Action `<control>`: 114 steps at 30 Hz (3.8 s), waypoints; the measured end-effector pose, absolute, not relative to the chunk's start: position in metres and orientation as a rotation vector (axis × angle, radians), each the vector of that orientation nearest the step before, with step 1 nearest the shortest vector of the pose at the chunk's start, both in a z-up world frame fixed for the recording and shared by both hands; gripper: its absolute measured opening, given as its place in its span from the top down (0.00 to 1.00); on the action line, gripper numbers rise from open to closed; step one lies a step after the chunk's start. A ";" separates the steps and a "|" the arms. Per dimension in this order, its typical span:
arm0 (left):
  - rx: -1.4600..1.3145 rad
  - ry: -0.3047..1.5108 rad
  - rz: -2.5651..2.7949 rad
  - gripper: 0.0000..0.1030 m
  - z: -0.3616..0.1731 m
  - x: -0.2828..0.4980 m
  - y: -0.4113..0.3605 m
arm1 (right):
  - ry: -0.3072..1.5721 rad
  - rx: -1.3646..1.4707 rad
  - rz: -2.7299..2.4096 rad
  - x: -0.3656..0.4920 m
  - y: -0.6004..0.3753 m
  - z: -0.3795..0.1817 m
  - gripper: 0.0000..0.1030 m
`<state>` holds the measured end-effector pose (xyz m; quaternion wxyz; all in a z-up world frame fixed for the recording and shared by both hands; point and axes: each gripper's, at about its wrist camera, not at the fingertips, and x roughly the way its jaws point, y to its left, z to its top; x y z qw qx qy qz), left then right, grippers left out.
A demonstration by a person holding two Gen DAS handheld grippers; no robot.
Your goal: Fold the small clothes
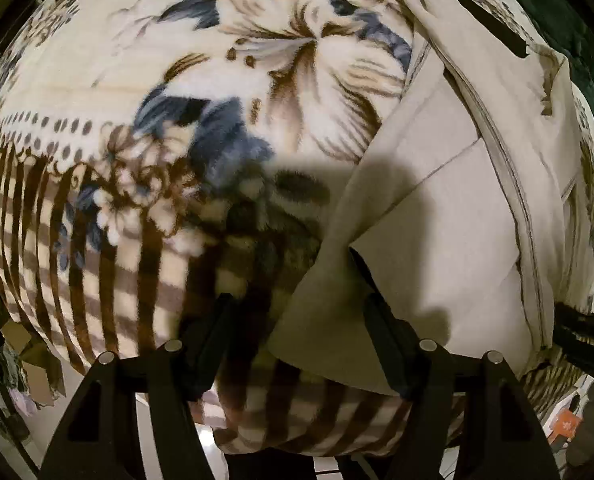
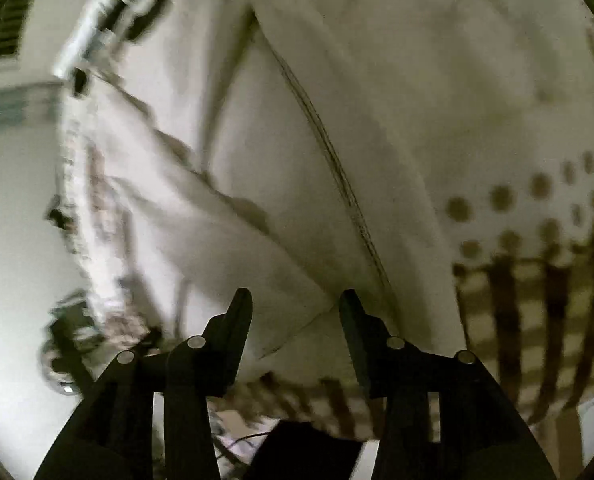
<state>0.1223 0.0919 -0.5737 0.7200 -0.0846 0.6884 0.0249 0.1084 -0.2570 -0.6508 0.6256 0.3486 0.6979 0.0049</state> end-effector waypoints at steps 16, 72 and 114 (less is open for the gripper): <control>-0.185 1.540 0.032 0.38 -0.583 0.120 0.072 | 1.536 0.640 -0.028 0.090 -0.275 -0.606 0.79; -0.439 1.449 -0.094 0.51 -0.600 0.376 0.078 | 1.411 0.700 -0.082 0.306 -0.379 -0.618 0.77; 0.145 1.317 -0.453 0.98 -0.569 0.519 -0.041 | 1.426 0.342 -0.030 0.529 -0.333 -0.588 0.97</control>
